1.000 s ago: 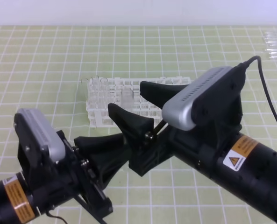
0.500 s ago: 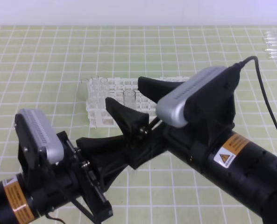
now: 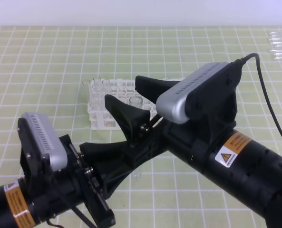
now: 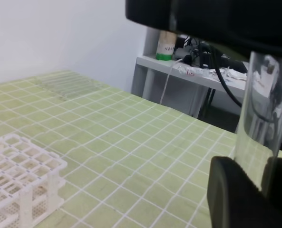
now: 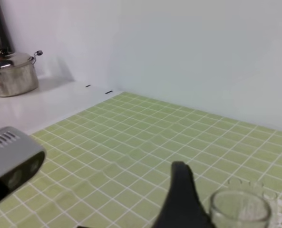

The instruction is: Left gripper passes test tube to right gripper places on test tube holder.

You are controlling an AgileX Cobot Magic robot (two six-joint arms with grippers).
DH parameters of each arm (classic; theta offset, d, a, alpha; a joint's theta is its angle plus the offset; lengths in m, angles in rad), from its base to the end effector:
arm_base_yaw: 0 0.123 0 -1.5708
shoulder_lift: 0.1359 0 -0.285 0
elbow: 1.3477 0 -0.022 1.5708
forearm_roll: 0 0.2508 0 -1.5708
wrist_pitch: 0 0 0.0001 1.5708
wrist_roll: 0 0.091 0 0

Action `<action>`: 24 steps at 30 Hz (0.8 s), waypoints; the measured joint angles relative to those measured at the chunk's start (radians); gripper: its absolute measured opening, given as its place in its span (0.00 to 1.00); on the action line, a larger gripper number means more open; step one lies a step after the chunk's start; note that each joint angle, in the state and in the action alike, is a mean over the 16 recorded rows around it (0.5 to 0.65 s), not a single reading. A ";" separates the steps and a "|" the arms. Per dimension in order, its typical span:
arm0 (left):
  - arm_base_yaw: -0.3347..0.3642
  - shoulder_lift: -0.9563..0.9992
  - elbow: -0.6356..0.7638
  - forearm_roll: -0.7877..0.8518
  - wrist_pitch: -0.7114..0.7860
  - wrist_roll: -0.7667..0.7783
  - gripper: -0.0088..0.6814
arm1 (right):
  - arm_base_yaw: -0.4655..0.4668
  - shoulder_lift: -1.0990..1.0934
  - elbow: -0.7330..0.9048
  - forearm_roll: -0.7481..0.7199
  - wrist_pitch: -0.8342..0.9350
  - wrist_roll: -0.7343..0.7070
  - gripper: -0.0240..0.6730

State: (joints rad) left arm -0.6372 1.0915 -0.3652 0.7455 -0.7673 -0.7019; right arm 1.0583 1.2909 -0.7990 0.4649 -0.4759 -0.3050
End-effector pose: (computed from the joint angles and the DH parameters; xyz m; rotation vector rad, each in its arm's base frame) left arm 0.1343 -0.1526 0.2575 0.8058 1.4723 -0.9650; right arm 0.1572 0.2413 0.3288 -0.5706 1.4900 0.7647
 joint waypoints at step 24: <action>0.001 0.003 0.000 -0.033 -0.048 0.040 0.12 | 0.002 0.000 -0.004 -0.009 0.019 0.007 0.41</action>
State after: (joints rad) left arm -0.6357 1.0947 -0.3652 0.7125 -0.8156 -0.6615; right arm 1.0602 1.2909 -0.8025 0.4555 -0.4573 -0.2976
